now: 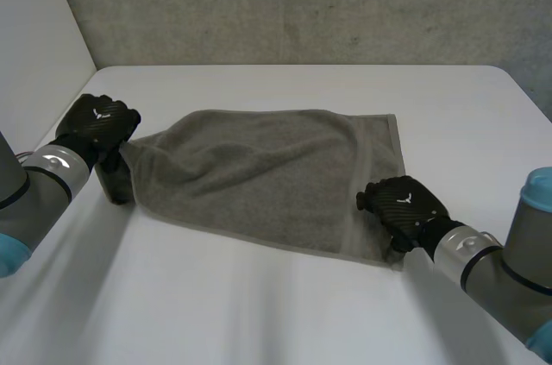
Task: Fold the towel.
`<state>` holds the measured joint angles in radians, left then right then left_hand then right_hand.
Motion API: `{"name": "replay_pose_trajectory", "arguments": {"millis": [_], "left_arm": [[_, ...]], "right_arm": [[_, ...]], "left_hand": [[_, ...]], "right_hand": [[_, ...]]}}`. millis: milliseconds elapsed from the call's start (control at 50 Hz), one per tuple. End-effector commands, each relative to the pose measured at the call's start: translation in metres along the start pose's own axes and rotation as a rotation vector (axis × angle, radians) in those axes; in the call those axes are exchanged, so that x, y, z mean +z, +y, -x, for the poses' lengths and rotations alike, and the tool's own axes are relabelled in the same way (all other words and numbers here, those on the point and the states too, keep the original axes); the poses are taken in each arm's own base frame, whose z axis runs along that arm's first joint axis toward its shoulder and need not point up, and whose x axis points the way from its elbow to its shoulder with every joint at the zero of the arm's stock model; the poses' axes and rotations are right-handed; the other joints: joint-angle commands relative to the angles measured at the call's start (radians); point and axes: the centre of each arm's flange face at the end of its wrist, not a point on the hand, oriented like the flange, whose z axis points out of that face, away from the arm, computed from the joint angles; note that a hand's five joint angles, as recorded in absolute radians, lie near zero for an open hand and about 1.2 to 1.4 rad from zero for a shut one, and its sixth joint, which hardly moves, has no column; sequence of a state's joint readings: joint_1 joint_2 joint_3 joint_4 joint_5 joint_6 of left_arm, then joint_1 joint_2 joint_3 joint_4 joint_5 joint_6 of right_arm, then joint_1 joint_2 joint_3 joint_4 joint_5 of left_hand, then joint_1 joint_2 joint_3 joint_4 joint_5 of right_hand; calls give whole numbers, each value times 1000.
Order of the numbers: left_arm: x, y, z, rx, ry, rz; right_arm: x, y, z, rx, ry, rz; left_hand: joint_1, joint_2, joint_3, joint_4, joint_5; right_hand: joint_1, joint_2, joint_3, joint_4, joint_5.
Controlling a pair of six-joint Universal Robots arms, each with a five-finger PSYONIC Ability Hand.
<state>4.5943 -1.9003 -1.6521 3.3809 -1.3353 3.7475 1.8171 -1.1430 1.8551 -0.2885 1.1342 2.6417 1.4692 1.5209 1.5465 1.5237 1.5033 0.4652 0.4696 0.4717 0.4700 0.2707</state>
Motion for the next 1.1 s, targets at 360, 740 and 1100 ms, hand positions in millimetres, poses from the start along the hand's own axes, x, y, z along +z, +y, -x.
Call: {"name": "replay_pose_trajectory", "arguments": {"millis": [360,740,1100], "left_arm": [[-1,1,-1,-3,3,4],[3,4,-2,2,-5,-5],[4,6,-3,0,-1,-1]], "right_arm": [[-22,1,-5,0,-20,33],[-8,14,-3,2,-34,53],[17,8,-9,-34,-17,9]], "left_hand": [[-73,-125,-150,-127,-282],[-73,-125,-150,-127,-282],[-73,-125,-150,-127,-282]], "right_hand": [[-57,-62,-64,-62,-37],[4,0,-2,0,24],[192,188,186,187,212]]}}
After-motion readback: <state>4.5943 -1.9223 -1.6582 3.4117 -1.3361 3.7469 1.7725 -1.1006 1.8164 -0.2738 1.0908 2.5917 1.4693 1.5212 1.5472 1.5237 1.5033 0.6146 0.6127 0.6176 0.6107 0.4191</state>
